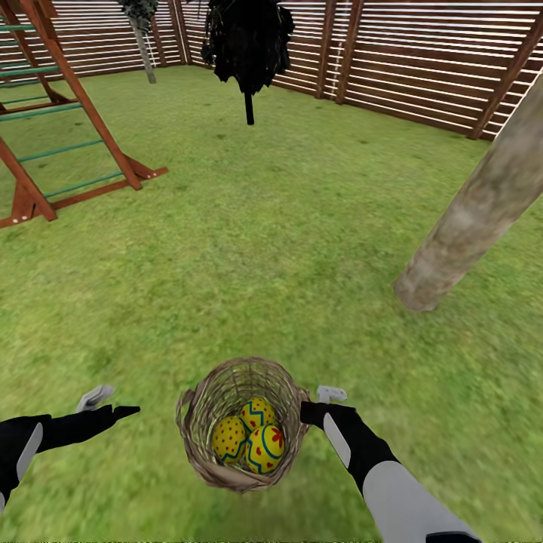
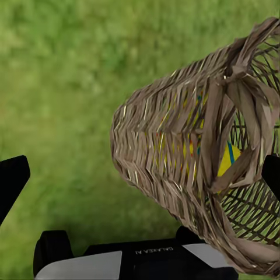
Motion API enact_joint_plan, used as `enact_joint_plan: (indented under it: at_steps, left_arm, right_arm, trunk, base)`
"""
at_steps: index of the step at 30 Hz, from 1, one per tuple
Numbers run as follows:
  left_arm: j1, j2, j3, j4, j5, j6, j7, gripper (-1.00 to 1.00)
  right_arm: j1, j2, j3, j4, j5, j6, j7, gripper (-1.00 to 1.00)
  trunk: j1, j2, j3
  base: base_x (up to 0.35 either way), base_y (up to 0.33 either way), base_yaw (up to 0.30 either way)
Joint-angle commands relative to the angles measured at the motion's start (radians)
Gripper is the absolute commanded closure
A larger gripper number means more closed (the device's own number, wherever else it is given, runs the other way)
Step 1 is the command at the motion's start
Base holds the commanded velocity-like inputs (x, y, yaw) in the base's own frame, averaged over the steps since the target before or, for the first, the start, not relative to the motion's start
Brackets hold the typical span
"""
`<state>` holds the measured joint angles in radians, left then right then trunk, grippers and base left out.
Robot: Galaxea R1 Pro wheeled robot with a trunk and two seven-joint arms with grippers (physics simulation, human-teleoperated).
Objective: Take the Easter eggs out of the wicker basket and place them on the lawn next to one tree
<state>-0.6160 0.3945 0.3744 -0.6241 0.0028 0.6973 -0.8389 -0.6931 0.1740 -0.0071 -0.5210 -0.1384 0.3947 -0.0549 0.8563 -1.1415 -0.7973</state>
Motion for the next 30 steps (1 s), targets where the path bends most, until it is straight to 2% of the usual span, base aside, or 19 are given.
enact_joint_plan:
  at_steps: [1,30]
  left_arm:
    - [-0.001,0.0,0.003,0.0,0.0,0.008,-0.003,-1.0]
    - [-0.001,0.0,0.003,0.0,0.0,0.008,-0.003,-1.0]
  right_arm:
    - [0.0,0.001,-0.001,-0.002,-0.016,0.004,-0.006,1.0]
    - [0.0,0.001,-0.001,-0.002,-0.016,0.003,-0.006,1.0]
  trunk:
    - [0.0,-0.001,-0.002]
    - [0.0,-0.001,-0.049]
  base:
    - [0.0,0.0,0.0]
    - [-0.012,0.018,0.0]
